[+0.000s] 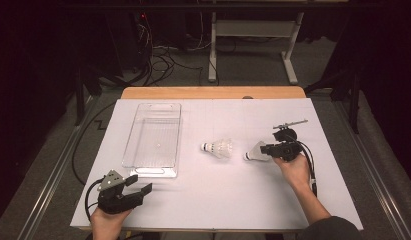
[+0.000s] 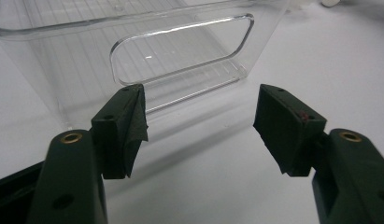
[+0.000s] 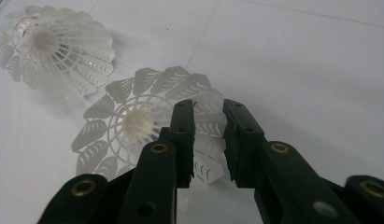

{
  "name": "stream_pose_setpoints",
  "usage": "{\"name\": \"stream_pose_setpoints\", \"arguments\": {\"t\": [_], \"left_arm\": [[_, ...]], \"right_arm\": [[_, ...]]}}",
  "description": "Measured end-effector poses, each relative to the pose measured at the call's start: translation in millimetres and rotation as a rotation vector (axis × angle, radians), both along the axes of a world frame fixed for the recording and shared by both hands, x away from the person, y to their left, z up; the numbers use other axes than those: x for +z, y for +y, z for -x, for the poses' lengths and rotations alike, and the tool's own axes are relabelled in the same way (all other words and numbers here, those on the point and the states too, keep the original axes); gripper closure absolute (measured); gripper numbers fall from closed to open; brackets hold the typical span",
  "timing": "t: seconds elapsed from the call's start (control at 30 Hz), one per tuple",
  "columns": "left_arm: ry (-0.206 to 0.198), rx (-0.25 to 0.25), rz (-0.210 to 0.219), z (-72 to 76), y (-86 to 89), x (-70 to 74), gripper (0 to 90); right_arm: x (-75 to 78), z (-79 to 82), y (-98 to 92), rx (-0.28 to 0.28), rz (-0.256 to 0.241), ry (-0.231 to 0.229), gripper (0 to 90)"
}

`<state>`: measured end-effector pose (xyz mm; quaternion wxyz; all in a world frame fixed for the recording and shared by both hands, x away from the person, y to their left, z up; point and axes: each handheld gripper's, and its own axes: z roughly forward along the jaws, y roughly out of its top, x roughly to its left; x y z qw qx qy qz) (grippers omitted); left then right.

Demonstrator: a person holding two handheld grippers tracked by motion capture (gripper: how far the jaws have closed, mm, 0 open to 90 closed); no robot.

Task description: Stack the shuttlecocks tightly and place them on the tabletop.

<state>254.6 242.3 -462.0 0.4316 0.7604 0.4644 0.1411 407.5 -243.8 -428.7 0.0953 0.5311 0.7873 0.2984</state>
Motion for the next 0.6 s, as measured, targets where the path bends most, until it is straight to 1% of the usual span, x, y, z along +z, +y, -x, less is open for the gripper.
{"name": "stream_pose_setpoints", "arguments": {"t": [0.17,0.33,0.43,0.6], "left_arm": [[0.001,0.000,-0.001,-0.1,-0.2,-0.1,35.0],[0.001,0.001,0.001,-0.1,0.0,-0.1,35.0],[0.000,0.000,0.002,0.1,0.2,0.1,35.0],[0.000,0.000,0.001,0.1,0.3,0.1,35.0]], "right_arm": [[-4.8,-1.7,2.9,-0.001,0.000,0.001,76.3],[-9.6,-3.2,11.4,0.016,0.000,0.004,76.3],[-10.6,-3.5,13.6,0.015,-0.006,0.006,74.5],[-10.4,-3.3,10.8,0.003,-0.005,0.008,68.8]]}}
